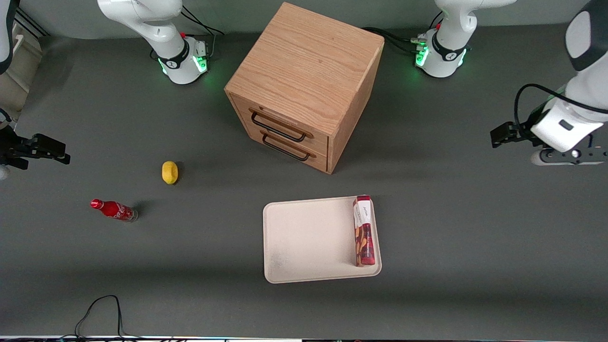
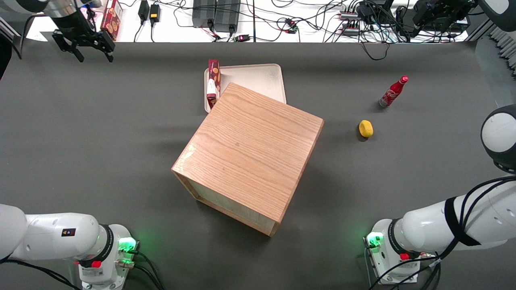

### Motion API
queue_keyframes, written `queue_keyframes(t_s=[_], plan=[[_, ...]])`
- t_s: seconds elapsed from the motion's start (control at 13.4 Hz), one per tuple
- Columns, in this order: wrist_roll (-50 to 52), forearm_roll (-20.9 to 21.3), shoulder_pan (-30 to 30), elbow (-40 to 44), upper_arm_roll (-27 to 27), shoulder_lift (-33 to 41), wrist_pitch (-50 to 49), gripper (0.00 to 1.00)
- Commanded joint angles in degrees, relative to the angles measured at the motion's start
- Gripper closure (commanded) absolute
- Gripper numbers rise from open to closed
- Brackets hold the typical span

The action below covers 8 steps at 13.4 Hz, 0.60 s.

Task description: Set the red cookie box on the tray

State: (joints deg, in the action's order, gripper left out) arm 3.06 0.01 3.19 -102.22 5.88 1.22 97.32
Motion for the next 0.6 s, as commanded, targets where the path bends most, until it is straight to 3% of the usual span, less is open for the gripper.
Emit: queue_keyframes(t_s=[0.0,0.52], plan=[[-2.79,-1.68,-2.38,2.45,-3.84,0.1,0.59,0.0],[-2.88,-0.71,-3.98,6.24,-5.18,-0.61,-1.6,0.0]])
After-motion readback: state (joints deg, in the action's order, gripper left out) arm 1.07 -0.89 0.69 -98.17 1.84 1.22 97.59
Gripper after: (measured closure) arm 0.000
